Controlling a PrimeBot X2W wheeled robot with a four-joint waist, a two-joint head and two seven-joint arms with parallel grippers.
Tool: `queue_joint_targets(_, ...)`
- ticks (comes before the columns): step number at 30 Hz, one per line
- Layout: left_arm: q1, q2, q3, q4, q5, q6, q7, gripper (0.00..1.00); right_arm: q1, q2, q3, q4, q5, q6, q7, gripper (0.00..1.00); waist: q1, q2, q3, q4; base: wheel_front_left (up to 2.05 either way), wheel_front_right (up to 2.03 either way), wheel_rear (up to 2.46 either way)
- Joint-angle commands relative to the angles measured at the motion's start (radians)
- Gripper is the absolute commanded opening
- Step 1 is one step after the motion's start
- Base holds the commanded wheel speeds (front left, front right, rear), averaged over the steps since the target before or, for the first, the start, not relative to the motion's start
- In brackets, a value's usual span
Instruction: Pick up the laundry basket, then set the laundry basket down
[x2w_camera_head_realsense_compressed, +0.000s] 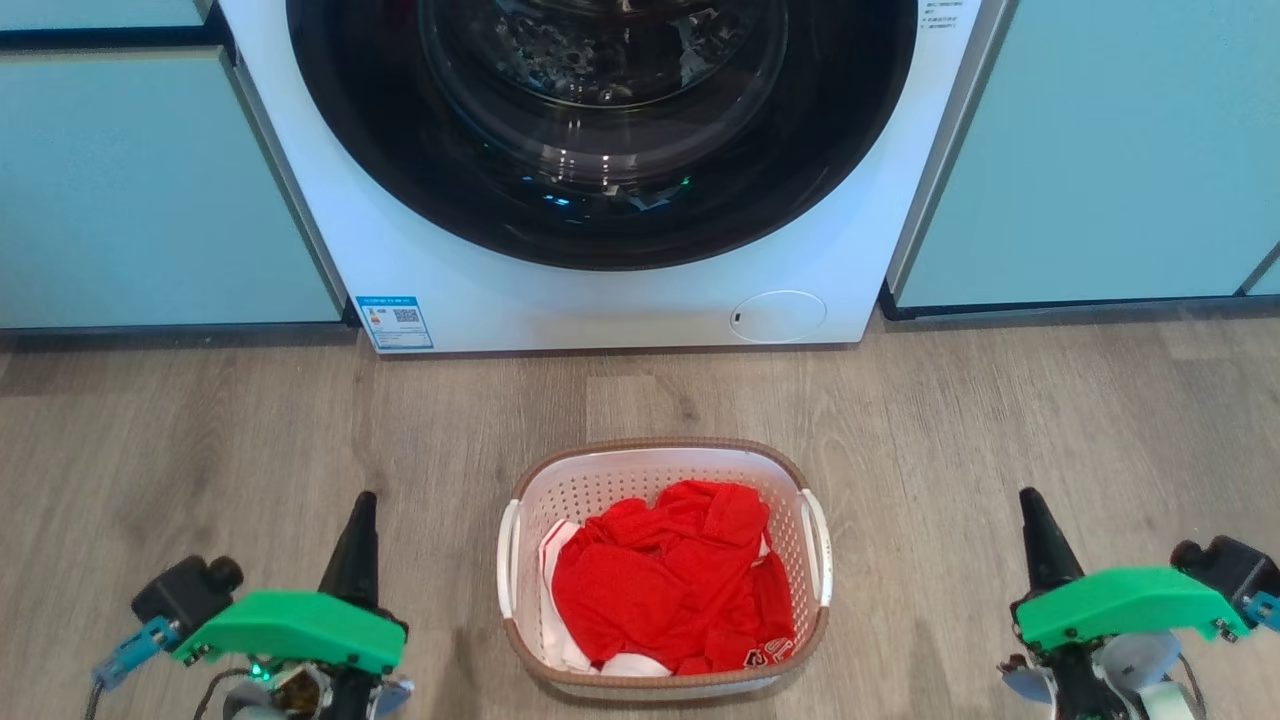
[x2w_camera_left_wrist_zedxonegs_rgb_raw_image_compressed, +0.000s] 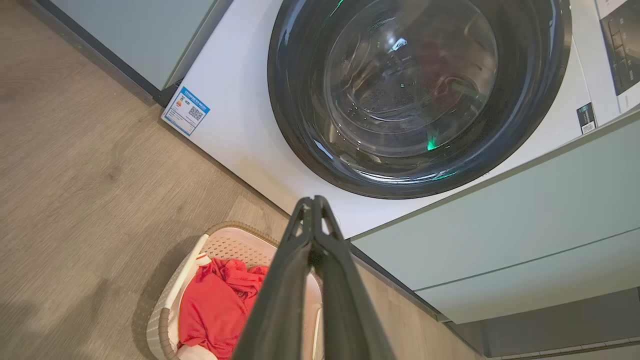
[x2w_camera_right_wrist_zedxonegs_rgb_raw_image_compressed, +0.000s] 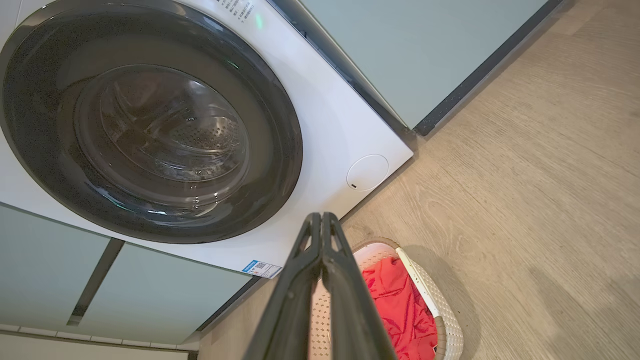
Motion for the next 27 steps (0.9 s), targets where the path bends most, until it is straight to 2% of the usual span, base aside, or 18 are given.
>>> queue_joint_targets(1,-0.061,0.017,0.037,-0.027,-0.032,-0.01,0.008,0.0,-0.062,-0.019,0.0,-0.024,0.032,0.002,0.007,0.0,0.0,0.0,0.0,-0.001,0.0,0.0,0.0)
queue_joint_targets(27,-0.093,0.017,0.107,0.0,-0.314,-0.048,0.079,0.0,-0.087,-0.021,-0.04,-0.004,0.295,0.003,0.077,0.0,0.0,0.0,0.002,-0.018,0.0,0.0,0.0)
